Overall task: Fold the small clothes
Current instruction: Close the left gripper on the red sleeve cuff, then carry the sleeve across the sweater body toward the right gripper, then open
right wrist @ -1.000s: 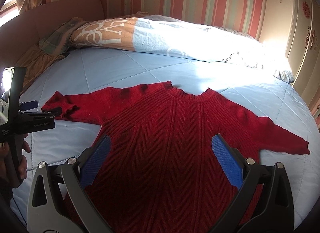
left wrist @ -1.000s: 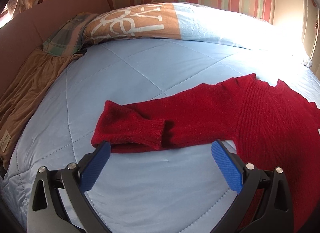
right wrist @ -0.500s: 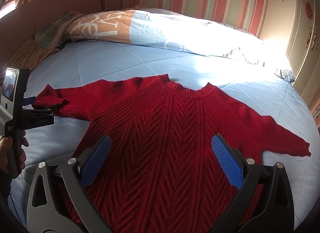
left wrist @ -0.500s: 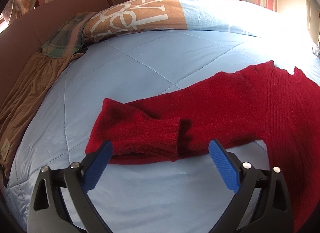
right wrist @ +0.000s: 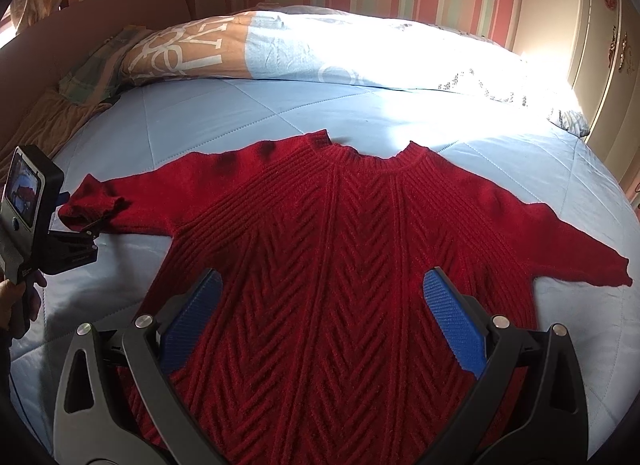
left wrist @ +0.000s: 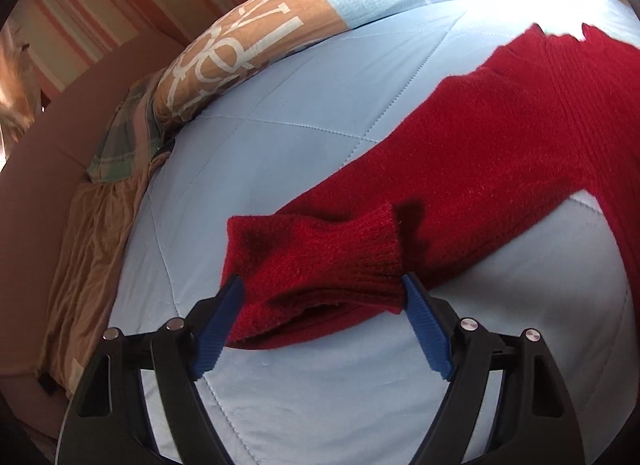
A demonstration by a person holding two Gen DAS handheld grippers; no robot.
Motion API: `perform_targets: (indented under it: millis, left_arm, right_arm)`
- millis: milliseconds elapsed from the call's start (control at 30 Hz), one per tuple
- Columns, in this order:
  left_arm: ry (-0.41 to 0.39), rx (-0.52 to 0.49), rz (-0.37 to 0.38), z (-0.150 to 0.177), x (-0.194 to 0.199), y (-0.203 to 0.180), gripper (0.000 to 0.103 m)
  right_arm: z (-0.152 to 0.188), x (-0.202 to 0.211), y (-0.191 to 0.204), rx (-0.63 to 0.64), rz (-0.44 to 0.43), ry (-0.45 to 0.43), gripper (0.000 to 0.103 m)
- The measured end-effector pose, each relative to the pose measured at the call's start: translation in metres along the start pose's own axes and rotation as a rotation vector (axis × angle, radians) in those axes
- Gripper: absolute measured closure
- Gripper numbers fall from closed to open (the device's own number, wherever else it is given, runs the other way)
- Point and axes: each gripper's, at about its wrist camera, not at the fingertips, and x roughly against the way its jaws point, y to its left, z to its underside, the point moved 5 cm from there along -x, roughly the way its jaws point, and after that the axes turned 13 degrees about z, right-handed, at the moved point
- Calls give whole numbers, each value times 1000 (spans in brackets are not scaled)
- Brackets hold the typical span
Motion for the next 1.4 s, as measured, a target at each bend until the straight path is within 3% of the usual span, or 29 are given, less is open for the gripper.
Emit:
perform_targets:
  millis: [100,200,267,333,400,533,667,867,1200,1400]
  left_arm:
    - [-1,-127,-75,1,0,-15,22]
    - [30,-106,-2,3,-7,-18,23]
    - [45,-60,38,1,-11,-14,31]
    - [66,14,105,-3,-13,-9,57]
    - [76,77,151,-6,-12,-6,66]
    - [84,132,172,-12,-6,-3,80]
    - [53,178,230,-19,9,-4,83]
    - [37,242,260,-25,12,-3,87]
    - [-36,267,262,-32,20,-7,90]
    - [-59,246,393,-30,5,-10,90]
  right_arm:
    - [1,1,0,-3,-1,3,3]
    - [1,1,0,-5,-1,4,3]
    - [0,2,2,-5,-3,6,3]
    - [-1,4,3,-2,-3,2,3]
    - [-3,6,3,2,-2,-7,3]
    - [-6,6,2,11,1,-16,3]
    - [-6,5,1,11,2,-8,3]
    - [-8,5,0,21,14,-19,3]
    - [-12,-10,-14,14,57,-27,3]
    - [-9,-24,-17,22,71,-19,3]
